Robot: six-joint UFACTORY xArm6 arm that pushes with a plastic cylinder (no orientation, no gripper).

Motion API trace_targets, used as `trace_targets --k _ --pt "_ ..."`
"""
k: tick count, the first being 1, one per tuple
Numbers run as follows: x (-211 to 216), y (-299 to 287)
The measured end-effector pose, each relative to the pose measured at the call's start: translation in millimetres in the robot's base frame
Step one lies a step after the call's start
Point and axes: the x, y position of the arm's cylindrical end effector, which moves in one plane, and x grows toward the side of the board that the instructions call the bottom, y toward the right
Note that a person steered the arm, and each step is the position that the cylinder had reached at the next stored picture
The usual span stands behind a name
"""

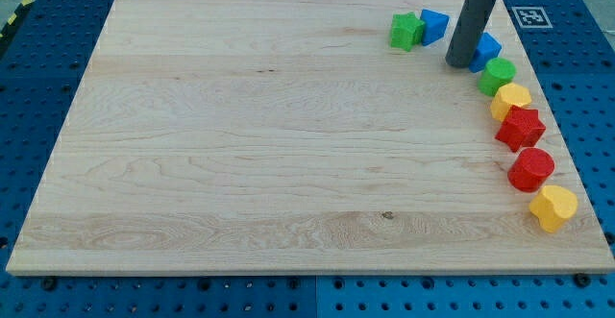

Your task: Move the blue triangle to the top of the blue cube

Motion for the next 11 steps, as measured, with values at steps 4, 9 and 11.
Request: trace_targets --k 4,9,11 --pt "-18.2 -59.5" --pt "-71.9 -71.6" --pt "-70.8 -21.3"
